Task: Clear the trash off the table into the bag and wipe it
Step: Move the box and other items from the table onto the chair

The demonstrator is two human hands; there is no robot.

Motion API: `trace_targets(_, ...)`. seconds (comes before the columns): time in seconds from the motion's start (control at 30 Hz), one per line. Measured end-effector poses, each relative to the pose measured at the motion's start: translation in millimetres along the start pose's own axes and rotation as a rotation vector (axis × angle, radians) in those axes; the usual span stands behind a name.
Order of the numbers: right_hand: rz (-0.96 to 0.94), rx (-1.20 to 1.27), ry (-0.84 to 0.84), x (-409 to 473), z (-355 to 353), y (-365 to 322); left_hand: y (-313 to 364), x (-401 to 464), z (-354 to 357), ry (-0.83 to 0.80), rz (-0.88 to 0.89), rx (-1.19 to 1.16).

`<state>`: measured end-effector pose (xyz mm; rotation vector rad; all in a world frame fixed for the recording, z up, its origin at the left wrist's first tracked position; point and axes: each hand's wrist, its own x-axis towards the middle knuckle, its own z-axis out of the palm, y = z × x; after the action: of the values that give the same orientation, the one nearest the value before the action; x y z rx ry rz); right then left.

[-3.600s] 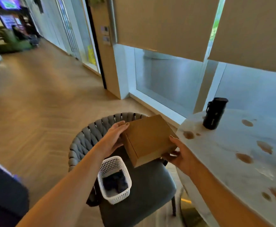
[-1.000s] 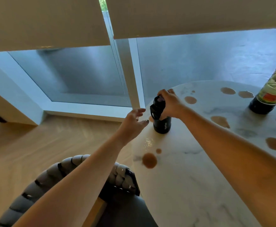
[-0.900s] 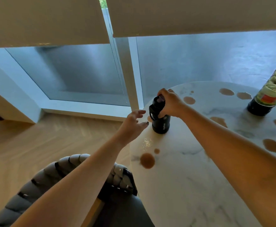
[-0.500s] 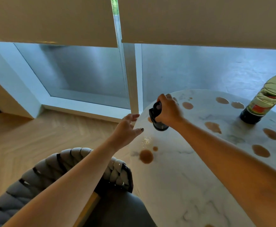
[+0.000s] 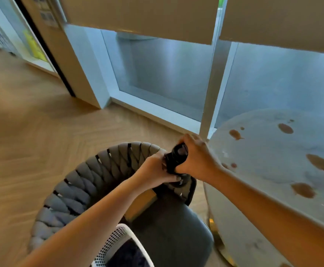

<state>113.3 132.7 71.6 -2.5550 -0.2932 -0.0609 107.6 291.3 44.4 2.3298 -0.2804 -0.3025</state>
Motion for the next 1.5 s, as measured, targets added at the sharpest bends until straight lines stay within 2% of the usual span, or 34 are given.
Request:
trace_targets(0.13, -0.054, 0.010, -0.180, -19, 71, -13, -62, -42, 15, -0.027, -0.133, -0.041)
trace_targets(0.27, -0.032, 0.048, -0.323, -31, 142, -11, -115, -66, 45, 0.004, -0.274, -0.066)
trace_targets(0.4, -0.020, 0.046, -0.384, -42, 212, 1, -166, -72, 86, 0.018, -0.402, -0.126)
trace_targets(0.47, -0.017, 0.038, -0.403, -46, 247, 10, -189, -74, 108, 0.076, -0.456, -0.200)
trace_targets(0.57, -0.016, 0.052, -0.442, -51, 292, 22, -216, -79, 131, 0.162, -0.517, -0.188)
trace_targets(0.73, -0.029, 0.059, -0.493, -60, 319, 17, -232, -96, 148, 0.175, -0.587, -0.249)
trace_targets(0.9, -0.007, -0.086, -0.668, -51, 287, 3, -205, -104, 121, 0.128, -0.541, -0.160)
trace_targets(1.0, -0.001, -0.148, -0.692, -43, 250, -4, -175, -99, 92, 0.111, -0.488, -0.127)
trace_targets(1.27, 0.058, -0.059, -0.399, -44, 118, -11, -70, -74, 38, 0.076, -0.188, -0.042)
trace_targets(1.5, 0.261, -0.032, -0.055, -67, -10, 41, 56, -19, 63, -0.057, 0.079, 0.060)
